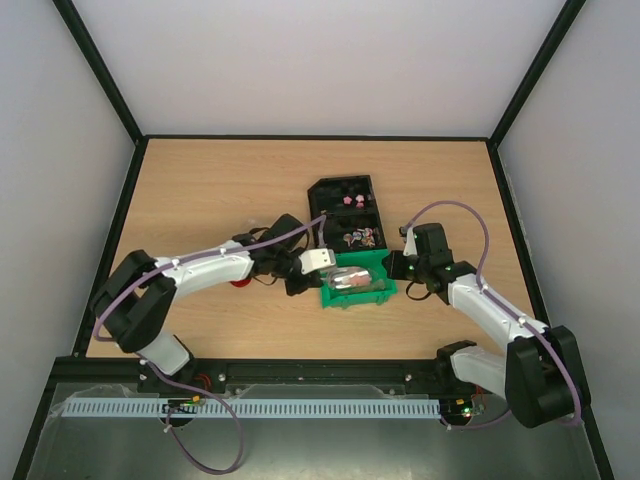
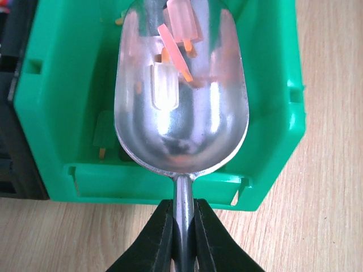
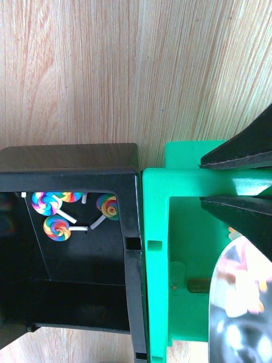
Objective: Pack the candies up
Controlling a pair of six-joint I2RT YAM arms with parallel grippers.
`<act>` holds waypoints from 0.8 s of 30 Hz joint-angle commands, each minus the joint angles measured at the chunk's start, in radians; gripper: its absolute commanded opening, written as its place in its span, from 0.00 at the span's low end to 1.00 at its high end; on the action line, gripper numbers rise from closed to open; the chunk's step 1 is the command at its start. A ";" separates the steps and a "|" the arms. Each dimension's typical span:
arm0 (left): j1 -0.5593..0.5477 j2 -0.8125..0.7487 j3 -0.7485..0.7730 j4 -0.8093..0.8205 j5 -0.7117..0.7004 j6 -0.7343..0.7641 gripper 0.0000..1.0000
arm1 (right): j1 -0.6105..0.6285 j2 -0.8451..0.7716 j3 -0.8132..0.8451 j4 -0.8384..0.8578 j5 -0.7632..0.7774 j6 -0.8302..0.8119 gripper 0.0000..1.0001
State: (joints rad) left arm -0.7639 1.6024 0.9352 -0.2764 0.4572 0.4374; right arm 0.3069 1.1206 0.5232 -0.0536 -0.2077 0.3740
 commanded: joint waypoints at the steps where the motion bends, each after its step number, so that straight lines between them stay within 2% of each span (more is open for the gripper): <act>1: 0.029 -0.074 -0.022 0.102 0.078 0.018 0.02 | -0.005 0.011 0.025 0.041 0.004 -0.047 0.01; 6: 0.061 -0.102 0.030 0.062 0.094 0.017 0.02 | -0.008 0.023 0.024 0.049 0.002 -0.062 0.01; 10: 0.128 -0.156 0.098 -0.065 0.109 0.049 0.02 | -0.009 0.030 0.024 0.051 0.000 -0.085 0.01; 24: 0.490 -0.372 0.211 -0.587 0.083 0.303 0.02 | -0.033 0.041 0.026 0.038 -0.001 -0.115 0.42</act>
State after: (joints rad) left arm -0.3462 1.2800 1.1122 -0.6662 0.5404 0.6235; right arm 0.2825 1.1481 0.5293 -0.0032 -0.2119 0.2829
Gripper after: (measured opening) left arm 0.088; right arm 0.362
